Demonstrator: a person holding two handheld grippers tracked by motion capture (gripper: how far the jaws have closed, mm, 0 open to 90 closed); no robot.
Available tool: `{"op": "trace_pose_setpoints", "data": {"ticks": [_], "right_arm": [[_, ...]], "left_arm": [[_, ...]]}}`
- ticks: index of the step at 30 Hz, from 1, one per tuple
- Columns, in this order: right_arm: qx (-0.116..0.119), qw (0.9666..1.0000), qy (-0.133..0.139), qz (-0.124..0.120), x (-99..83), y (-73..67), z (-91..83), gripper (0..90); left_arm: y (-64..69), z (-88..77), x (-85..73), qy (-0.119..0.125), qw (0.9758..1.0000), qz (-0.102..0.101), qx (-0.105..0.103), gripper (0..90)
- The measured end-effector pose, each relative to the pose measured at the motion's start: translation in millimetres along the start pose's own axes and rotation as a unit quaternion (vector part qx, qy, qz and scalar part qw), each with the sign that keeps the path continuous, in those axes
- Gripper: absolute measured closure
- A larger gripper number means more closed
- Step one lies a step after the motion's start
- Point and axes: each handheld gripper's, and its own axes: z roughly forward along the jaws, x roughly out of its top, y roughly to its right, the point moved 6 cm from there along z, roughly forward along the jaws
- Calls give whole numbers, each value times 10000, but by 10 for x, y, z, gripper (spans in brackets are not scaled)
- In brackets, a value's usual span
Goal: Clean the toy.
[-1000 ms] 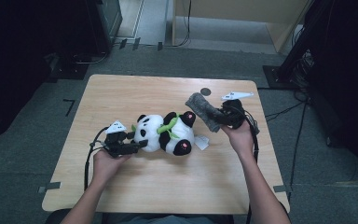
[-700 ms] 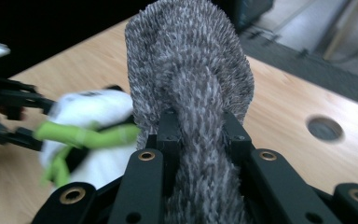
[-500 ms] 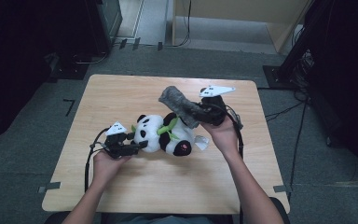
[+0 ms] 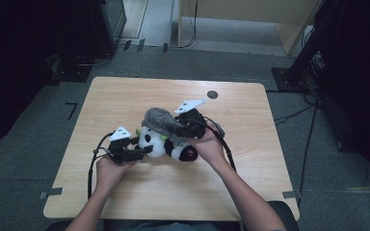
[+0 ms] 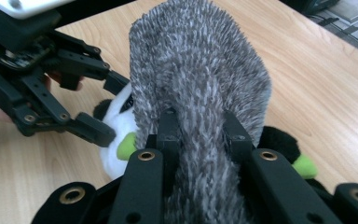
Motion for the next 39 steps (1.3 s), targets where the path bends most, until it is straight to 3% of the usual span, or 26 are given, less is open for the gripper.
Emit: {"op": "trace_pose_setpoints", "data": {"ticks": [4,9,13,16,20,23,28,31,39], "right_arm": [[14,9999,-49,157,-76,93,37,745],[-6,9998,-102,166,-123,178,2,744],[-234,9993,-133,240,-162,295,-70,745],[-584,9976,-238,274,-223,438,-144,753],[-480,9975,-174,481,-275,547,-227,754],[-613,9970,-118,450,-273,591,-299,755],[-610,9957,-6,703,-312,693,-409,749],[-641,9947,40,801,-321,730,-455,750],[-963,9884,148,1162,-460,972,-601,760]], "left_arm": [[8,2,9,-45,10000,2,46,357],[9,-4,9,-88,9999,9,60,371],[5,-3,12,-93,9999,-19,55,374],[3,-4,14,-97,9999,-19,47,374],[0,-1,19,-98,9999,-36,36,375],[-6,0,22,-95,9999,-48,30,375],[-9,0,26,-87,9999,-75,14,375],[-13,0,28,-85,9999,-89,13,375],[-10,0,27,-101,9999,-100,-1,375]]}}
